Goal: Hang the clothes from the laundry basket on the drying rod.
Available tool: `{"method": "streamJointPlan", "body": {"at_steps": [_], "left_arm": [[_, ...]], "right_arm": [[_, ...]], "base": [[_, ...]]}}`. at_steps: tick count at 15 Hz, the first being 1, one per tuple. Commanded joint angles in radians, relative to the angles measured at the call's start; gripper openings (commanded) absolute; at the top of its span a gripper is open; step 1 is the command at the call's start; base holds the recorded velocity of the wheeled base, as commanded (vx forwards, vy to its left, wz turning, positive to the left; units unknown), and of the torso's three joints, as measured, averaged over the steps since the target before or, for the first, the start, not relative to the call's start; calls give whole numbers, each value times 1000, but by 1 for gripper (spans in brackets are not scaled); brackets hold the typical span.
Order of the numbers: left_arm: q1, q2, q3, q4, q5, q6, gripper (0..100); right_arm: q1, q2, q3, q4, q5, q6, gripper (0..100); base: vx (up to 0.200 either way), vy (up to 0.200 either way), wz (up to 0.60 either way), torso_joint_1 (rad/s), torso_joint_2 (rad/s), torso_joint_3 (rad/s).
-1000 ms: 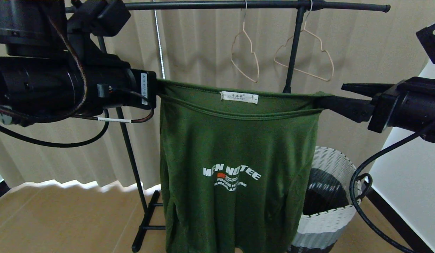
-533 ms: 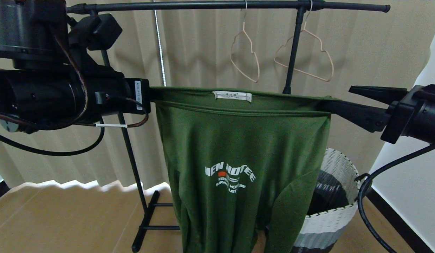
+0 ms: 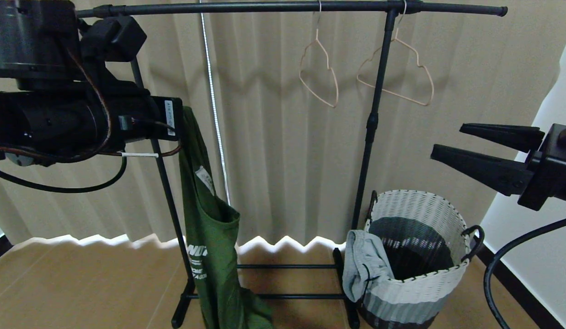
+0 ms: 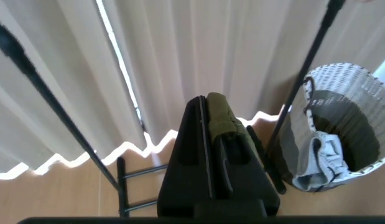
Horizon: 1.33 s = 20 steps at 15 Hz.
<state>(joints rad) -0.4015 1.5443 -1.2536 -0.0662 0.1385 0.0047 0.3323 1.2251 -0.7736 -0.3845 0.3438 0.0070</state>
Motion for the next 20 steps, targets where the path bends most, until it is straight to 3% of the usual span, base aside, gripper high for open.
{"method": "streamJointPlan", "body": {"at_steps": [1, 3, 5, 10, 13, 16, 20], "left_arm": [[1, -10, 8, 2, 0, 0, 0], [4, -62, 71, 3, -2, 1, 0], [4, -122, 149, -1, -10, 5, 0], [4, -138, 172, -3, -11, 6, 0], [3, -138, 174, -3, -10, 8, 0], [1, -144, 178, -3, -11, 15, 0], [-3, -173, 203, -6, -11, 18, 0]], "right_arm": [[-42, 1, 2, 35, -22, -33, 100], [-148, 1, 5, 113, -158, -234, 100], [-230, 2, 22, 102, -253, -279, 100], [-334, 30, 42, 53, -256, -340, 100], [-335, 62, 114, -97, -256, -348, 100], [-369, 82, 195, -221, -256, -429, 100], [-389, 79, 194, -229, -258, -435, 100]], "base": [[0, 0, 0, 0, 0, 0], [0, 0, 0, 0, 0, 0], [0, 0, 0, 0, 0, 0], [0, 0, 0, 0, 0, 0], [0, 0, 0, 0, 0, 0], [0, 0, 0, 0, 0, 0], [0, 0, 0, 0, 0, 0]]}}
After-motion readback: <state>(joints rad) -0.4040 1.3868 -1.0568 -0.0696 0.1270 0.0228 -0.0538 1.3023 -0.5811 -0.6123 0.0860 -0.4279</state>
